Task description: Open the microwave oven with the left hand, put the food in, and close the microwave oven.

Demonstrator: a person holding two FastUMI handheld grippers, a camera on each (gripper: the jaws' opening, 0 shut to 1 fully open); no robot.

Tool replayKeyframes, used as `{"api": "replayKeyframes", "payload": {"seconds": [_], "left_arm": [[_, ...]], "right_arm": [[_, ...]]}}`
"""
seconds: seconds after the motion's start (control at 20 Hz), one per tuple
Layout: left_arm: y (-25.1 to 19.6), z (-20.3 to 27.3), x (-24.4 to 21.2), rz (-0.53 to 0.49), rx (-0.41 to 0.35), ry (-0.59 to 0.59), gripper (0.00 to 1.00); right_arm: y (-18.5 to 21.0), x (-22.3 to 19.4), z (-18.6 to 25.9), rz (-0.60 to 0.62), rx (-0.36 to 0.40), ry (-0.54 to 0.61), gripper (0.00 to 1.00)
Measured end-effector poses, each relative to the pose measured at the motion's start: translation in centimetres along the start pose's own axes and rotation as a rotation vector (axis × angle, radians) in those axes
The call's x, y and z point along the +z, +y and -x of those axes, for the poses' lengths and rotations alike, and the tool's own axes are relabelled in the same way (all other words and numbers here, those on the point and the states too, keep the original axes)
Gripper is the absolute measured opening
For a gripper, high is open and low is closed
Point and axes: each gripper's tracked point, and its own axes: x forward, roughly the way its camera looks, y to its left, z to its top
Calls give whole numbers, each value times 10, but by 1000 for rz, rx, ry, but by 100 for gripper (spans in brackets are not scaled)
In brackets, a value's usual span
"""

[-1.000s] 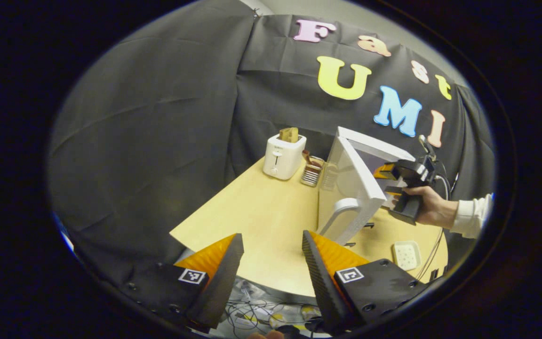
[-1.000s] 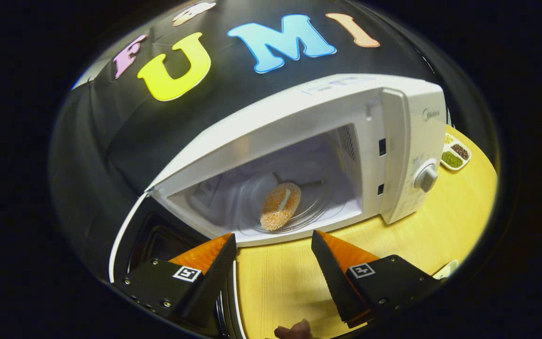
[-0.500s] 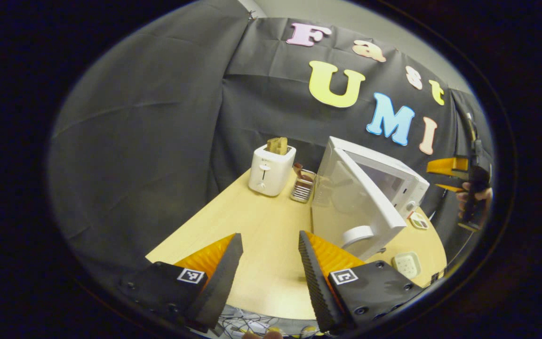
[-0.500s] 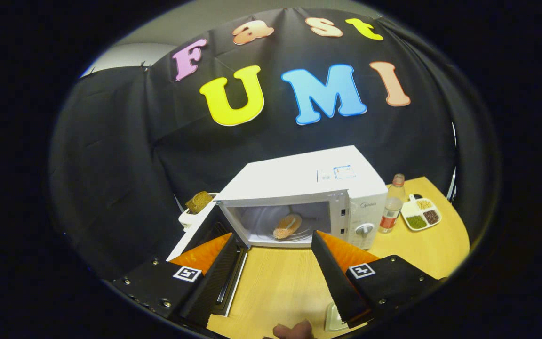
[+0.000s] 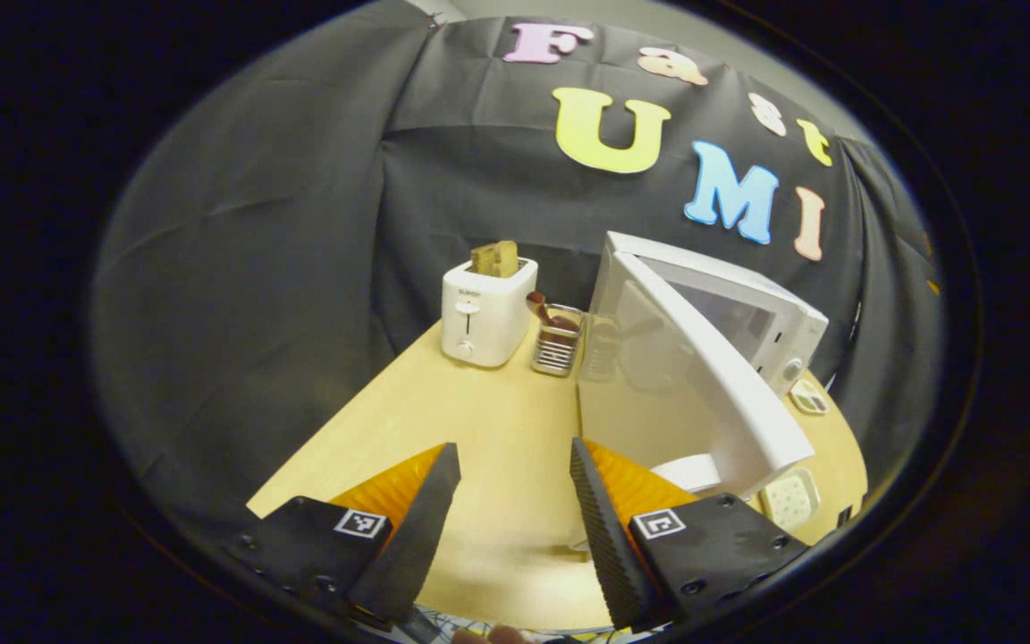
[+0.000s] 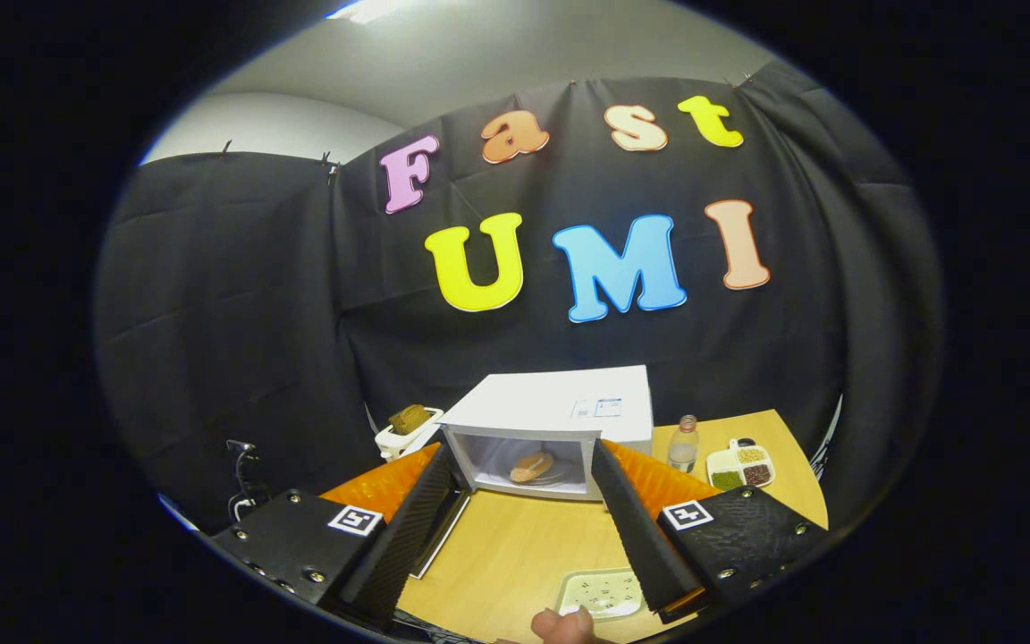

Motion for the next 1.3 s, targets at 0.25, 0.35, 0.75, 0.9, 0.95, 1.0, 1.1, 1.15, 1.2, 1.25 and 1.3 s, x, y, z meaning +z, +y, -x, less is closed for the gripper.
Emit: {"api": "replayKeyframes", "payload": {"seconds": [0.25,0.35,0.75,0.9,0.95,1.0,1.1,1.15,1.2,1.25,1.3], "left_arm": [[-55,-6,5,-44,-37,17,86],[-82,-11,6,-69,-61,21,86],[-185,-54,30,-138,-222,13,82],[-216,-79,37,-120,-307,22,82],[-223,-87,38,-123,-328,20,86],[-231,-96,41,-132,-345,16,82],[-244,-113,48,-146,-380,12,86],[-250,-120,49,-144,-396,16,91],[-255,-127,53,-140,-410,14,81],[-260,-135,57,-138,-421,10,81],[-264,-142,61,-139,-430,7,86]], "right_arm": [[-28,19,64,-51,-16,-30,98],[-37,29,85,-50,-28,-60,98],[-60,35,78,-128,-141,-55,93],[-70,29,68,-160,-199,-42,98],[-71,27,64,-183,-214,-37,98],[-73,28,61,-197,-229,-41,98],[-85,28,65,-197,-284,-50,98],[-86,25,64,-198,-300,-44,98],[-87,23,64,-199,-314,-39,98],[-90,22,67,-200,-333,-38,98],[-93,22,68,-205,-348,-37,98]]}}
